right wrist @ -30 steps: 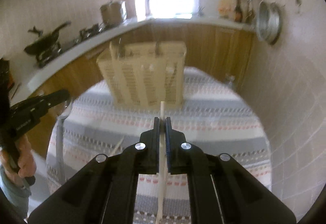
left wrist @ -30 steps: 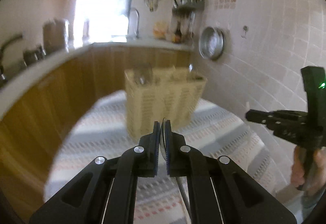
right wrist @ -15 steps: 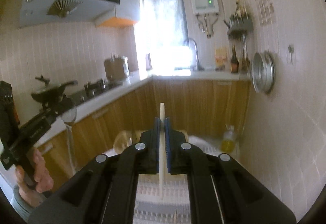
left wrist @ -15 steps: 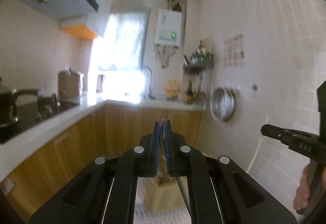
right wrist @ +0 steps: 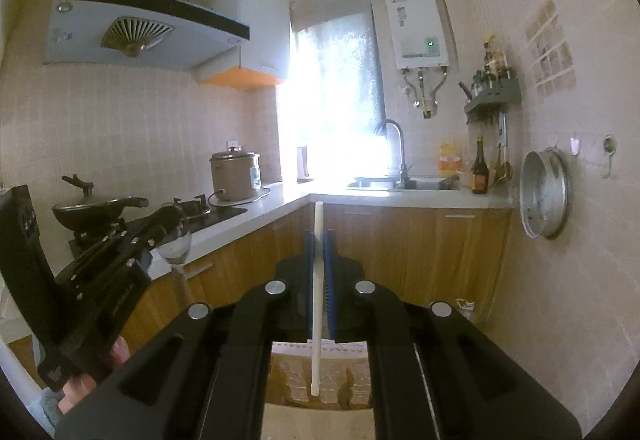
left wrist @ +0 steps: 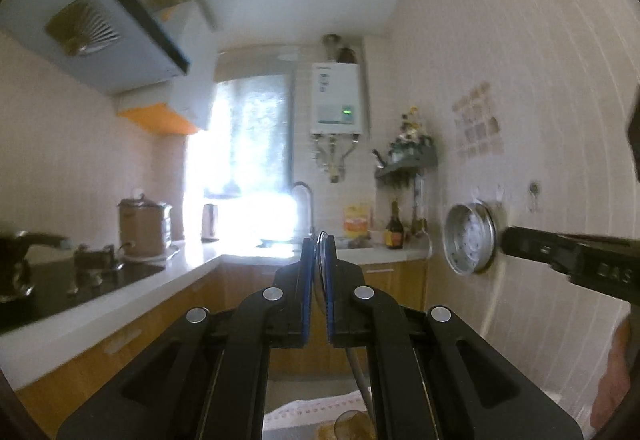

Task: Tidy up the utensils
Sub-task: 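Carry both utensils over the basket and open both tools to release them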

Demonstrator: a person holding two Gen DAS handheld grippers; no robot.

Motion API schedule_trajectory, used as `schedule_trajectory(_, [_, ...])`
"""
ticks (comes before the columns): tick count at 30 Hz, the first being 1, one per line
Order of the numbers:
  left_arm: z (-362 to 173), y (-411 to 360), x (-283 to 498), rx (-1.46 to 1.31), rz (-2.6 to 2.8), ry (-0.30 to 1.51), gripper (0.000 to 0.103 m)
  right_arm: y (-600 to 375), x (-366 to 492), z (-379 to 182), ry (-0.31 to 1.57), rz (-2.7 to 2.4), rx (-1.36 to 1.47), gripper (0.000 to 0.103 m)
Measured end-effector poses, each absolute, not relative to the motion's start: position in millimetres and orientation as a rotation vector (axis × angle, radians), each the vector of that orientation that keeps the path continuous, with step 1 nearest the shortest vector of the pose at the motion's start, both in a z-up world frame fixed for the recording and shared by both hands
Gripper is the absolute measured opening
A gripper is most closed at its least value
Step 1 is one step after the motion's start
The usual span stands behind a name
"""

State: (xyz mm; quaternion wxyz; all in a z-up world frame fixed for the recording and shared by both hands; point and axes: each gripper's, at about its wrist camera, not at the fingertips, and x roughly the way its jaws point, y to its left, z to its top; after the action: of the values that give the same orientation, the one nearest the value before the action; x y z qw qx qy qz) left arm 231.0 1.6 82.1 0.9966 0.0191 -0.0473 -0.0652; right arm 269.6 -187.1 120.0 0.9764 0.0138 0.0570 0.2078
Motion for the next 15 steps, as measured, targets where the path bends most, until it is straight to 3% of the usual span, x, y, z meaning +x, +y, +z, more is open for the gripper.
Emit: schedule_trajectory(15, [36.1, -5.7, 260.5, 0.143, -0.075, -0.092, 0.003, -179.8, 296.0, 88.8, 0.144, 0.410, 0.024, 0.004])
